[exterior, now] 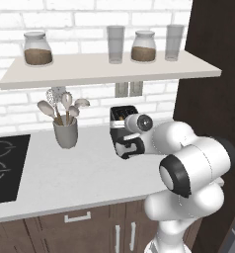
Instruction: Start the toaster. Once the lever pops up, take the bread to the plate on the dining counter.
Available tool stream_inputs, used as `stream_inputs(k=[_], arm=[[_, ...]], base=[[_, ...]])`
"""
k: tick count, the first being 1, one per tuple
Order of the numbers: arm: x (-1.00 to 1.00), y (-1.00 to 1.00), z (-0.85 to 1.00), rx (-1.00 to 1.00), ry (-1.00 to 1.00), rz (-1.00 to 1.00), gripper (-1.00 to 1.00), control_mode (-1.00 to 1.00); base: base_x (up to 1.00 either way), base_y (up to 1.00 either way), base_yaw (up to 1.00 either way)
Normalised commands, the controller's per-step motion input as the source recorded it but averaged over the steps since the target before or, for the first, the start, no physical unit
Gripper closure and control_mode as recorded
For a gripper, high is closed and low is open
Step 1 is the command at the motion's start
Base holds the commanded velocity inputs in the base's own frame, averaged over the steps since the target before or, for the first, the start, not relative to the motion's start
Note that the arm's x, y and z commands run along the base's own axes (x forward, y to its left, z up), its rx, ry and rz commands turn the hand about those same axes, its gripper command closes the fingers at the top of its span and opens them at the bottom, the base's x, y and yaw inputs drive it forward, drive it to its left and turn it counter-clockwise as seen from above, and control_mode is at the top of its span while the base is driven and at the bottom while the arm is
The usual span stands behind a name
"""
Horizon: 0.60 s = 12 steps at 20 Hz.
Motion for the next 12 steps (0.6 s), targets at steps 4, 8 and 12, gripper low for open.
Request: stream_inputs(k=[4,8,12], arm=[[0.00,0.00,0.00,0.00,0.00,0.00,-1.00,-1.00],[0.00,0.00,0.00,0.00,0.00,0.00,-1.00,-1.00],[0.00,0.00,0.00,0.00,0.00,0.00,-1.00,-1.00]], base=[[0.00,0.00,0.00],[0.00,0.00,0.00],[0.00,0.00,0.00]])
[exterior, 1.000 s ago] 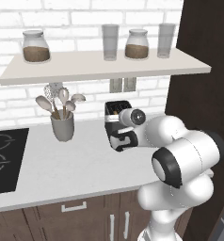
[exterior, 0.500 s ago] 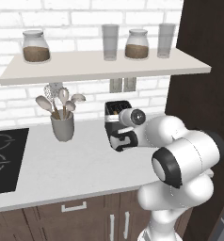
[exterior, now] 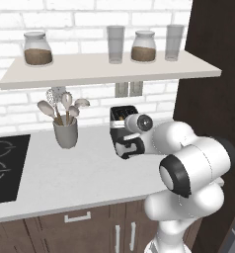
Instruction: Start the toaster. Once the lever pops up, take the bread to the plate on the dining counter.
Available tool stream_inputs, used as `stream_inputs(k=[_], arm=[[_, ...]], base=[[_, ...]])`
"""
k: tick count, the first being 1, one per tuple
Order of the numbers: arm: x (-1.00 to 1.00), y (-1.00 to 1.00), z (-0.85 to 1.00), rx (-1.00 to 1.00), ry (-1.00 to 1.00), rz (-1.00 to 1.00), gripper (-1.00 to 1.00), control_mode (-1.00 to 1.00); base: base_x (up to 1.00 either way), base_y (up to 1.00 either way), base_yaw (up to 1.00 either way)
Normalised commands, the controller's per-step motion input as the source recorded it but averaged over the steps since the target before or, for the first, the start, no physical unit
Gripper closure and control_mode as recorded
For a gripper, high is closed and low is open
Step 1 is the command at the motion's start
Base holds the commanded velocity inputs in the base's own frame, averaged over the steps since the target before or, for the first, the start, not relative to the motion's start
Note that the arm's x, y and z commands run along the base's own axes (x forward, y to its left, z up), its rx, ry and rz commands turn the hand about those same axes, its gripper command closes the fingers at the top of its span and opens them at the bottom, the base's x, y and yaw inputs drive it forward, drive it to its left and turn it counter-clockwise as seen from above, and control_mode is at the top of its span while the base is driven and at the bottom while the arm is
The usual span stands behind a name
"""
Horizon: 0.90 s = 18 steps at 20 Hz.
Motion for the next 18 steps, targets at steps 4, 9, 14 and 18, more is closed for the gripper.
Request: stream_inputs(k=[4,9,14,18], arm=[[0.00,0.00,0.00,0.00,0.00,0.00,-1.00,-1.00],[0.00,0.00,0.00,0.00,0.00,0.00,-1.00,-1.00],[0.00,0.00,0.00,0.00,0.00,0.00,-1.00,-1.00],[0.00,0.00,0.00,0.00,0.00,0.00,-1.00,-1.00]], base=[[0.00,0.00,0.00],[0.00,0.00,0.00],[0.00,0.00,0.00],[0.00,0.00,0.00]])
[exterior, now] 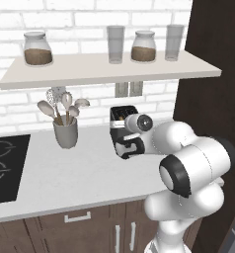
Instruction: Start the toaster. Once the lever pops up, take the bread to the plate on the dining counter.
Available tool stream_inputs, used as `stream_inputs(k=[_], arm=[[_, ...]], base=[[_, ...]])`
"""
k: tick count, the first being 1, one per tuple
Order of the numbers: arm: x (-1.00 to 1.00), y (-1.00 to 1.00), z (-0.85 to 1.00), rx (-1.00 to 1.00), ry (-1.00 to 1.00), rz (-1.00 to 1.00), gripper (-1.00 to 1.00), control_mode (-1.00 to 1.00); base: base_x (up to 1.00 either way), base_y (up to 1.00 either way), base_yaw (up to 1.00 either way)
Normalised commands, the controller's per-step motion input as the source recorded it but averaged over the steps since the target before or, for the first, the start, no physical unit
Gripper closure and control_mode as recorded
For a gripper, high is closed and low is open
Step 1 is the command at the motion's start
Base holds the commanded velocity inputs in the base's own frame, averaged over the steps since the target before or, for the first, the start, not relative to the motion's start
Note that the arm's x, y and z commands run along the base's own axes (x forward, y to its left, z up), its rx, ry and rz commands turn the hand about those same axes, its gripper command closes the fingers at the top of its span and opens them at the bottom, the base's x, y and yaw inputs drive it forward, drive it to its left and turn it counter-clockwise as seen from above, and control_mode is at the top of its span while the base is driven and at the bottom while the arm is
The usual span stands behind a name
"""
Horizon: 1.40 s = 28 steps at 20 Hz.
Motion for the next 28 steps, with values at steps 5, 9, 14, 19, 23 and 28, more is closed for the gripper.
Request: stream_inputs(k=[5,9,14,19,23,28], arm=[[0.00,0.00,0.00,0.00,0.00,0.00,-1.00,-1.00],[0.00,0.00,0.00,0.00,0.00,0.00,-1.00,-1.00],[0.00,0.00,0.00,0.00,0.00,0.00,-1.00,-1.00],[0.00,0.00,0.00,0.00,0.00,0.00,-1.00,-1.00],[0.00,0.00,0.00,0.00,0.00,0.00,-1.00,-1.00],[0.00,0.00,0.00,0.00,0.00,0.00,-1.00,-1.00]], base=[[0.00,0.00,0.00],[0.00,0.00,0.00],[0.00,0.00,0.00],[0.00,0.00,0.00],[0.00,0.00,0.00],[0.00,0.00,0.00]])
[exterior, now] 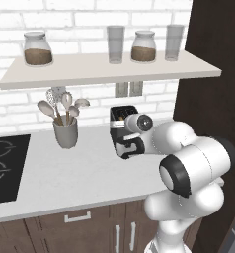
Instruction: Start the toaster. Once the lever pops up, take the bread to the plate on the dining counter.
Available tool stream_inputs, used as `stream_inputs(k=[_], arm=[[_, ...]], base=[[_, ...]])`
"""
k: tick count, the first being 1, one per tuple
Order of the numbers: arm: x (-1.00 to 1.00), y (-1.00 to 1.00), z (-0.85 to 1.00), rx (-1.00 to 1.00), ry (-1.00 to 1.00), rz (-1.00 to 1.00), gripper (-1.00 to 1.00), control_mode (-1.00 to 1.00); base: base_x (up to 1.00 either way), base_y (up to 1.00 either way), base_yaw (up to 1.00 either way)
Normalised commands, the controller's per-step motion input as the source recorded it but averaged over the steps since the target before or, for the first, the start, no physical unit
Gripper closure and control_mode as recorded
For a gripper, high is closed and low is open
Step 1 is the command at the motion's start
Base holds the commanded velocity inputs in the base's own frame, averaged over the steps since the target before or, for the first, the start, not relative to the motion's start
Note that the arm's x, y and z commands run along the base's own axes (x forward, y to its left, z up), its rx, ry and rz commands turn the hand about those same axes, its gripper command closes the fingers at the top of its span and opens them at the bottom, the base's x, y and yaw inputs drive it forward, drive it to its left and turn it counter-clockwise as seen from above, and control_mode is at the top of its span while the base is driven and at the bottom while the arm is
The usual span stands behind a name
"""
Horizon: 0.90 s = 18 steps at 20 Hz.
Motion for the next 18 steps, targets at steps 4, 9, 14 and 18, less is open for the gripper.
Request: stream_inputs(k=[4,9,14,18], arm=[[0.00,0.00,0.00,0.00,0.00,0.00,-1.00,-1.00],[0.00,0.00,0.00,0.00,0.00,0.00,-1.00,-1.00],[0.00,0.00,0.00,0.00,0.00,0.00,-1.00,-1.00],[0.00,0.00,0.00,0.00,0.00,0.00,-1.00,-1.00]], base=[[0.00,0.00,0.00],[0.00,0.00,0.00],[0.00,0.00,0.00],[0.00,0.00,0.00]])
